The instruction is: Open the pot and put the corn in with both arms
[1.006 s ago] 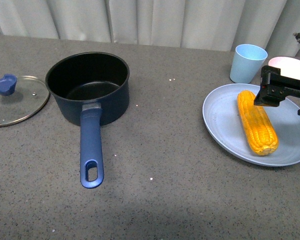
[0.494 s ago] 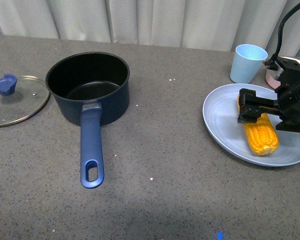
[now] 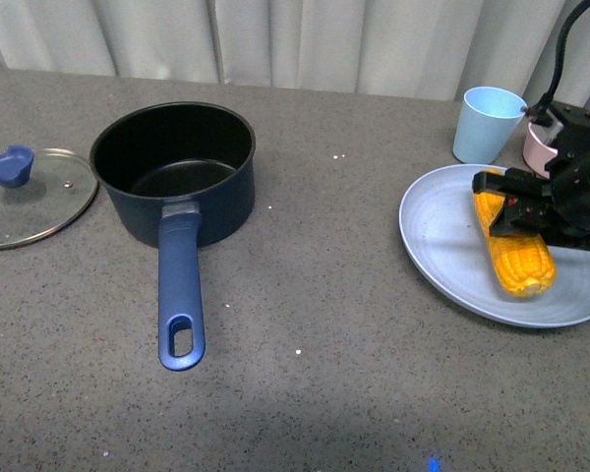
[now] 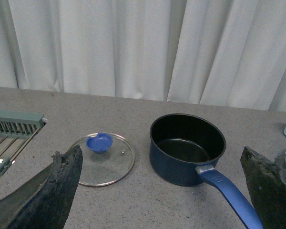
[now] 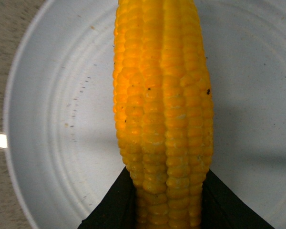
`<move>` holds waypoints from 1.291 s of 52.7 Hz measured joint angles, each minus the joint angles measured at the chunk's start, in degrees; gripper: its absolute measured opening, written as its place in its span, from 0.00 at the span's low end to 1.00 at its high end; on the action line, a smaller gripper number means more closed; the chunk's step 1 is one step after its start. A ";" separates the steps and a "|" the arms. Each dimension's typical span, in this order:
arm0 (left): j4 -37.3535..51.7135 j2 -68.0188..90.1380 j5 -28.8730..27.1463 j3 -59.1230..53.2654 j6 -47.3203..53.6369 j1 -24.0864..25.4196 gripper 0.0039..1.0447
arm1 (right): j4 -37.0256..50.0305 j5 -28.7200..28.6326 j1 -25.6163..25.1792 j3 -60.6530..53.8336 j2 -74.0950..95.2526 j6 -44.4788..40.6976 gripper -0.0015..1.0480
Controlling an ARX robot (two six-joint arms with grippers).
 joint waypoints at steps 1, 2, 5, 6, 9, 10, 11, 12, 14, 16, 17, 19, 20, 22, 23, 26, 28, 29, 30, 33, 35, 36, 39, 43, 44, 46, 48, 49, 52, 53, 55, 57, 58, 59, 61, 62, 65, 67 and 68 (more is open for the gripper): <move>0.00 0.00 0.00 0.00 0.00 0.00 0.94 | 0.09 -0.74 -0.04 -0.17 -0.46 0.31 0.24; 0.00 0.00 0.00 0.00 -0.02 0.00 0.94 | 0.37 -1.81 -0.15 -0.59 -1.42 0.72 0.23; 0.00 0.00 -0.02 0.00 0.00 0.00 0.94 | 0.90 -4.26 -0.24 -1.33 -3.63 1.68 0.21; 0.00 0.00 0.00 0.00 0.00 0.00 0.94 | 1.22 -5.62 -0.28 -1.68 -4.85 2.10 0.21; 0.00 0.00 0.00 0.00 0.00 0.00 0.94 | 1.86 -8.76 -0.28 -2.29 -7.32 3.30 0.20; 0.00 0.00 0.00 0.00 -0.02 0.00 0.94 | 2.01 -10.56 -0.26 -2.43 -8.50 3.76 0.20; 0.00 0.00 0.00 0.00 0.00 0.00 0.94 | 2.19 -12.04 -0.17 -2.45 -9.57 4.13 0.20; 0.00 0.00 0.00 0.00 0.00 0.00 0.94 | 2.27 -13.53 -0.13 -2.45 -10.08 4.59 0.20; 0.00 0.00 0.00 0.00 0.00 0.00 0.94 | 2.78 -16.52 0.15 -2.43 -11.28 5.35 0.19; 0.00 0.00 0.00 0.00 0.00 0.00 0.94 | 3.56 -19.58 0.57 -2.27 -12.09 6.54 0.19; 0.00 0.00 0.00 0.00 0.00 0.00 0.94 | 4.00 -21.59 0.94 -2.03 -12.33 7.37 0.19; 0.00 0.00 0.00 0.00 0.00 0.00 0.94 | 4.55 -24.17 1.66 -1.55 -12.37 8.81 0.18; 0.00 0.00 0.00 0.00 0.00 0.00 0.94 | 4.72 -25.22 2.27 -1.20 -12.26 9.44 0.18; 0.00 0.00 0.00 0.00 -0.02 0.00 0.94 | 5.20 -27.78 3.63 -0.09 -11.45 11.23 0.18; 0.00 0.00 0.00 0.00 0.00 0.00 0.94 | 5.66 -28.94 4.68 0.83 -10.62 12.35 0.17; 0.00 0.00 0.00 0.00 0.00 0.00 0.94 | 6.88 -31.98 7.28 3.65 -7.93 15.96 0.17; 0.00 0.00 0.00 0.00 -0.02 0.00 0.94 | 7.32 -33.44 9.07 6.03 -5.90 18.38 0.17; 0.00 0.00 0.00 0.00 -0.02 0.00 0.94 | 7.78 -34.27 10.08 7.54 -4.66 19.85 0.17; 0.00 0.00 -0.02 0.00 -0.02 0.00 0.94 | 7.89 -34.77 10.73 8.66 -3.80 20.70 0.17; 0.00 0.00 -0.02 0.00 0.00 0.00 0.94 | 7.67 -35.52 12.92 12.92 -0.81 22.95 0.16; 0.00 0.00 0.00 0.00 0.00 0.00 0.94 | 6.84 -35.63 14.01 15.58 0.98 23.80 0.16; 0.00 0.00 0.00 0.00 0.00 0.00 0.94 | 6.29 -35.63 14.53 17.03 1.90 24.15 0.16; 0.00 0.00 0.00 0.00 0.00 0.00 0.94 | 4.57 -35.71 16.06 22.14 5.29 25.27 0.16; 0.00 0.00 0.00 0.00 0.00 0.00 0.94 | 1.44 -35.85 17.70 29.00 9.94 26.01 0.16; 0.00 0.00 0.00 0.00 0.00 0.00 0.94 | 0.90 -35.89 18.08 30.64 11.17 26.12 0.16; 0.00 0.00 0.00 0.00 0.00 0.00 0.94 | 0.13 -35.87 18.51 32.35 12.39 26.49 0.16; 0.00 0.00 0.00 0.00 -0.02 0.00 0.94 | -0.46 -35.91 19.04 34.45 13.79 27.15 0.16; 0.00 0.00 -0.02 0.00 0.00 0.00 0.94 | -0.63 -35.89 19.17 34.95 14.10 27.17 0.16; 0.00 0.00 0.00 0.00 0.00 0.00 0.94 | -2.08 -35.89 19.98 38.38 16.15 27.67 0.16; 0.00 0.00 0.00 0.00 0.00 0.00 0.94 | -2.27 -35.89 20.09 38.84 16.46 27.71 0.16; 0.00 0.00 0.00 0.00 0.00 0.00 0.94 | -2.97 -35.85 20.37 40.28 17.25 27.74 0.16; 0.00 0.00 0.00 0.00 0.00 0.00 0.94 | -4.13 -35.71 20.70 42.27 18.34 27.80 0.16; 0.00 0.00 0.00 0.00 0.00 0.00 0.94 | -4.42 -35.65 20.76 42.73 18.64 27.80 0.16; 0.00 0.00 0.00 0.00 0.00 0.00 0.94 | -4.92 -35.56 20.87 43.65 19.12 27.82 0.16; 0.00 0.00 0.00 0.00 0.00 0.00 0.94 | -5.44 -35.52 21.14 45.27 20.15 28.00 0.16; 0.00 0.00 0.00 0.00 0.00 0.00 0.94 | -5.66 -35.41 21.24 46.07 20.65 27.98 0.16; 0.00 0.00 -0.02 0.00 0.00 0.00 0.94 | -7.48 -34.95 21.51 48.46 22.16 27.96 0.16; 0.00 0.00 0.00 0.00 0.00 0.00 0.94 | -8.02 -34.69 21.53 49.22 22.62 28.00 0.21; 0.00 0.00 -0.02 0.00 0.00 0.00 0.94 | -8.22 -34.56 21.53 49.46 22.82 27.96 0.25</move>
